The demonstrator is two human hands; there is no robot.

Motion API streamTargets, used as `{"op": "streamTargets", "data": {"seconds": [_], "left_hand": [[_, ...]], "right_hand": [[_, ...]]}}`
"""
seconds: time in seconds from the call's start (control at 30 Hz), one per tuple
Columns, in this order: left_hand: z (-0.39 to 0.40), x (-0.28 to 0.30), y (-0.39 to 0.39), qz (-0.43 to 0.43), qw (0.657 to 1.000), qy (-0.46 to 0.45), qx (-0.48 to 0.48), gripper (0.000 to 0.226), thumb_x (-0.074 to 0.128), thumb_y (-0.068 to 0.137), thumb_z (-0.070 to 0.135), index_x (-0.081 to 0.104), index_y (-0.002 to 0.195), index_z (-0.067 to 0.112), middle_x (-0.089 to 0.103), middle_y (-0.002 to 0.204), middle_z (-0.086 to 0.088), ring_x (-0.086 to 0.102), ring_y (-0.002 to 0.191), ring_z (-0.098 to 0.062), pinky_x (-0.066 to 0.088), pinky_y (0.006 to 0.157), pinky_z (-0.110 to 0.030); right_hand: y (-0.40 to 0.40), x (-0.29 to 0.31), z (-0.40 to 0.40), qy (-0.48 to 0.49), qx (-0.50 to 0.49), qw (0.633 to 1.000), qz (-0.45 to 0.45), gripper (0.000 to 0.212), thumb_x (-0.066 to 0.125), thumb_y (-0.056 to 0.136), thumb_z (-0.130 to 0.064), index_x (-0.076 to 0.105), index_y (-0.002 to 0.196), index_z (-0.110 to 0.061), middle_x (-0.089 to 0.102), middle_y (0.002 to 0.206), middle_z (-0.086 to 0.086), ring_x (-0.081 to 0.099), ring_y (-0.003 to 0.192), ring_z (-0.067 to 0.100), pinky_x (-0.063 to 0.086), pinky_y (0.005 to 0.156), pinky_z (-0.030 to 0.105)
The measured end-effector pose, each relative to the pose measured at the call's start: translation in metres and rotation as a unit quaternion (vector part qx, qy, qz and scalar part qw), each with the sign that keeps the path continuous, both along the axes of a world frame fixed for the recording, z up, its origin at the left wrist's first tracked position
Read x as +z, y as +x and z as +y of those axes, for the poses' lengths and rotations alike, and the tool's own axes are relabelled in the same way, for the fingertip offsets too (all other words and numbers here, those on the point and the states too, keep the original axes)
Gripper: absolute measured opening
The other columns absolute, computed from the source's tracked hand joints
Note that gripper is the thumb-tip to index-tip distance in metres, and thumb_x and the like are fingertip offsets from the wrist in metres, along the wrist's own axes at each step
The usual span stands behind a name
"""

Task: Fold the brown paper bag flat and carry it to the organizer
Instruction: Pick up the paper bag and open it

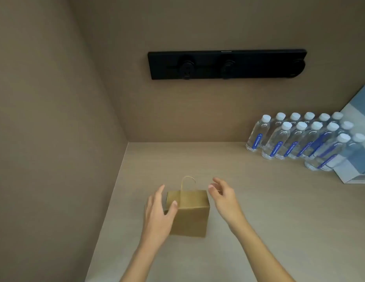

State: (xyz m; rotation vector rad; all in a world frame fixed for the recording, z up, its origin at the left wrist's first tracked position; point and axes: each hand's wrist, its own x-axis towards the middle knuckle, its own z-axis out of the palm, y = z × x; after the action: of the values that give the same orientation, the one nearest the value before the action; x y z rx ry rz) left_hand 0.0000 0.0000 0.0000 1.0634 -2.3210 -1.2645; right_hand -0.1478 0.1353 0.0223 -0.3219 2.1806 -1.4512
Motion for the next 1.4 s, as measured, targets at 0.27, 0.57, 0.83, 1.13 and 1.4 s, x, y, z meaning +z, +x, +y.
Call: {"op": "streamTargets", "data": {"seconds": [0.27, 0.57, 0.83, 1.13, 1.4], "left_hand": [[-0.007, -0.009, -0.009, 0.053, 0.988, 0.144, 0.006, 0.027, 0.066, 0.088, 0.015, 0.062, 0.115, 0.020, 0.069, 0.115, -0.009, 0.065, 0.101, -0.011, 0.048, 0.085, -0.022], [-0.004, 0.003, -0.018, 0.100, 0.986, 0.130, -0.014, 0.031, 0.064, 0.085, -0.003, 0.066, 0.091, 0.027, 0.073, 0.096, -0.001, 0.068, 0.099, -0.021, 0.051, 0.092, -0.034], [0.042, -0.003, -0.015, 0.051, 0.996, -0.078, -0.004, 0.029, 0.075, 0.079, 0.020, 0.068, 0.107, 0.021, 0.051, 0.111, 0.002, 0.051, 0.107, -0.018, 0.039, 0.092, -0.026], [0.083, -0.005, -0.002, 0.020, 0.995, 0.051, -0.078, 0.107, 0.064, 0.065, 0.069, 0.013, 0.152, 0.034, -0.010, 0.161, 0.019, 0.001, 0.148, -0.002, 0.020, 0.116, -0.031], [0.077, 0.013, 0.001, 0.046, 0.977, 0.182, -0.098, 0.114, 0.066, 0.068, 0.067, -0.003, 0.153, 0.036, -0.009, 0.161, 0.019, -0.001, 0.148, 0.001, 0.012, 0.118, -0.026]], "right_hand": [[0.015, -0.019, -0.010, -0.055, -0.054, 0.986, -0.151, 0.029, 0.052, 0.096, -0.008, 0.060, 0.123, -0.003, 0.067, 0.111, 0.011, 0.063, 0.100, 0.022, 0.049, 0.091, 0.034], [0.046, -0.031, 0.011, -0.268, -0.321, 0.812, -0.406, 0.017, 0.037, 0.096, 0.000, 0.052, 0.093, -0.008, 0.057, 0.071, 0.014, 0.054, 0.058, 0.025, 0.045, 0.055, 0.033], [0.064, -0.041, 0.023, -0.291, -0.387, 0.776, -0.405, 0.039, 0.041, 0.085, 0.021, 0.049, 0.114, -0.005, 0.059, 0.097, 0.020, 0.058, 0.084, 0.030, 0.049, 0.089, 0.052], [0.079, -0.024, 0.028, -0.252, -0.199, 0.818, -0.477, 0.026, 0.052, 0.088, 0.006, 0.065, 0.111, 0.002, 0.068, 0.106, 0.025, 0.067, 0.087, 0.033, 0.054, 0.078, 0.040], [0.086, -0.003, 0.028, -0.253, -0.060, 0.898, -0.356, 0.018, 0.061, 0.091, -0.018, 0.073, 0.100, -0.008, 0.073, 0.082, 0.007, 0.065, 0.072, 0.017, 0.051, 0.062, 0.026]]}}
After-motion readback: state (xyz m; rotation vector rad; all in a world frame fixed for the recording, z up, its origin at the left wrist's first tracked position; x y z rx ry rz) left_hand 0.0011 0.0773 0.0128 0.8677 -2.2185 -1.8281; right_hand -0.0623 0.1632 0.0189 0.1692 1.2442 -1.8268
